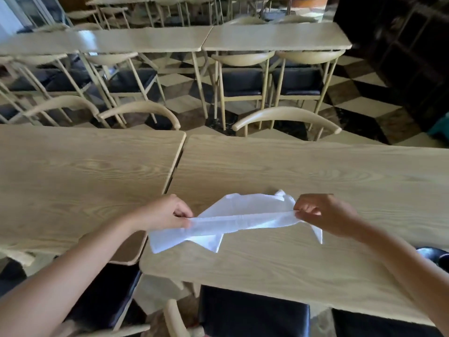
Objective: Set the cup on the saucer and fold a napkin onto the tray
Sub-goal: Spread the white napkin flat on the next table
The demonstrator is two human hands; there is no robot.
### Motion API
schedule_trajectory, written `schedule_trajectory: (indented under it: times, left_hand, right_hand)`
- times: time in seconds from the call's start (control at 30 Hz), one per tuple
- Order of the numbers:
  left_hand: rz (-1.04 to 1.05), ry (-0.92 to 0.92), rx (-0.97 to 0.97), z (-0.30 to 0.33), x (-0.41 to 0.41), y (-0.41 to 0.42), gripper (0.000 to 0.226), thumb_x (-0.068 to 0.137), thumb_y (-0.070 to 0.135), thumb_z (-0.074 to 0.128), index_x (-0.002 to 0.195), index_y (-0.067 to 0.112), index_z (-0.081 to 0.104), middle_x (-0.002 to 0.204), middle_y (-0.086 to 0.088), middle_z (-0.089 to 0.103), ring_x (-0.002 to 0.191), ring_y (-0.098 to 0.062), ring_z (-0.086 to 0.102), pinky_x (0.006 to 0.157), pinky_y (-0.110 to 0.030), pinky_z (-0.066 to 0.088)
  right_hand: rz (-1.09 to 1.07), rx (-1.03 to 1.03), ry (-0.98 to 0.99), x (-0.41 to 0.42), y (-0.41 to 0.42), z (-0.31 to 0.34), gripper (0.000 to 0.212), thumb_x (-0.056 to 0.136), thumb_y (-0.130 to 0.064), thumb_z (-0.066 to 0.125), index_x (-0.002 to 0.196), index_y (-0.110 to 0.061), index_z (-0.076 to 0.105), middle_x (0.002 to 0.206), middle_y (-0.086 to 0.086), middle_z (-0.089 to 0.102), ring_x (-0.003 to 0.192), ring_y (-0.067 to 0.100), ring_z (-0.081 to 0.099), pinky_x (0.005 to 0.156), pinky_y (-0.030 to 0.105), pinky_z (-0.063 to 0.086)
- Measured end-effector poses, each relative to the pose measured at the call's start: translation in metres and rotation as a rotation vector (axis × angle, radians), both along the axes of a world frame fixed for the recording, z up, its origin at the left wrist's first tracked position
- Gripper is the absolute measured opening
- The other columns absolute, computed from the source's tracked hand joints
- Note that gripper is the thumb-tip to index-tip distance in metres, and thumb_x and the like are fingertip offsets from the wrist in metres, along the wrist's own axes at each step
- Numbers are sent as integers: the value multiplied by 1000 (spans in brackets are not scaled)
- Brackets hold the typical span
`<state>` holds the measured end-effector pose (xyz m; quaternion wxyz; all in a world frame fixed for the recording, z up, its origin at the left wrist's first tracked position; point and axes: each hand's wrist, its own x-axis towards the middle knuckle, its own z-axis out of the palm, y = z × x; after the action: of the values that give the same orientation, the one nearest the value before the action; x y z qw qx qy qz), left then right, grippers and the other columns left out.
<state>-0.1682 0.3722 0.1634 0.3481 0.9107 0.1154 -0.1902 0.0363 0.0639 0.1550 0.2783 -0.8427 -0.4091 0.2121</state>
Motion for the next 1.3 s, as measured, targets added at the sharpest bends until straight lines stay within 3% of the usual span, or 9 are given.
schedule_trajectory:
  times: [0.2,0.37,0.47,0.57,0.67,0.77,0.93,1.1,1.3]
  left_hand:
    - [-102,34,-113,59,5,-1,8,82,30,69,82,35,75,80,18,74,73,0,66,63,-11,46]
    - [-43,17,21,56,24,18,9,80,28,71,78,36,75,81,16,75,77,-3,69,73,-22,54]
    - [-5,-35,149,50,55,30,16,82,23,69,73,36,72,79,12,74,73,1,66,66,-20,52]
    - [114,-198,343,57,89,50,9,84,19,66,86,22,74,87,4,73,73,3,61,59,-13,41]
    - [263,-419,454,80,118,64,14,87,12,61,90,12,74,90,-5,73,80,-15,63,64,-28,48]
    - [388,-719,548,115,134,66,23,87,4,52,90,9,74,89,-10,73,79,-25,63,68,-38,51]
    - [267,-1182,876,145,125,64,17,85,1,55,87,2,72,84,-17,73,83,-34,66,78,-42,49]
    - [242,-1234,939,74,92,51,17,83,2,57,80,8,72,88,-9,74,92,-26,69,88,-43,42]
    - [74,-970,773,-81,47,15,25,80,12,49,72,11,73,80,-4,74,84,-19,71,92,-40,38]
  right_hand:
    - [132,-24,203,10,-29,63,19,75,-15,65,75,-33,70,75,-10,72,69,1,66,63,10,48]
    - [173,-116,10,32,-19,67,23,79,-20,68,73,-42,68,73,-18,70,69,-3,63,63,9,46]
    - [123,-93,-63,53,7,55,20,81,-10,68,75,-28,66,70,-9,66,60,-3,57,58,6,42]
    - [-22,-42,-217,81,35,60,8,83,-5,64,85,-9,70,83,8,69,65,6,57,59,7,40]
    - [-205,73,-413,102,56,83,12,85,-10,62,93,-7,70,92,11,71,80,22,62,70,27,47]
    - [-325,200,-583,115,70,113,14,87,-11,58,93,-8,69,92,11,71,75,22,56,64,26,37]
    - [-374,441,-914,119,68,145,12,84,-8,60,91,-8,69,91,10,72,85,31,64,74,33,41]
    - [-213,433,-1056,100,41,92,6,81,-7,62,81,-6,68,78,9,70,75,31,64,76,36,41]
    - [-102,298,-909,56,-8,-49,23,86,-15,52,73,-10,71,71,4,68,65,29,64,71,33,40]
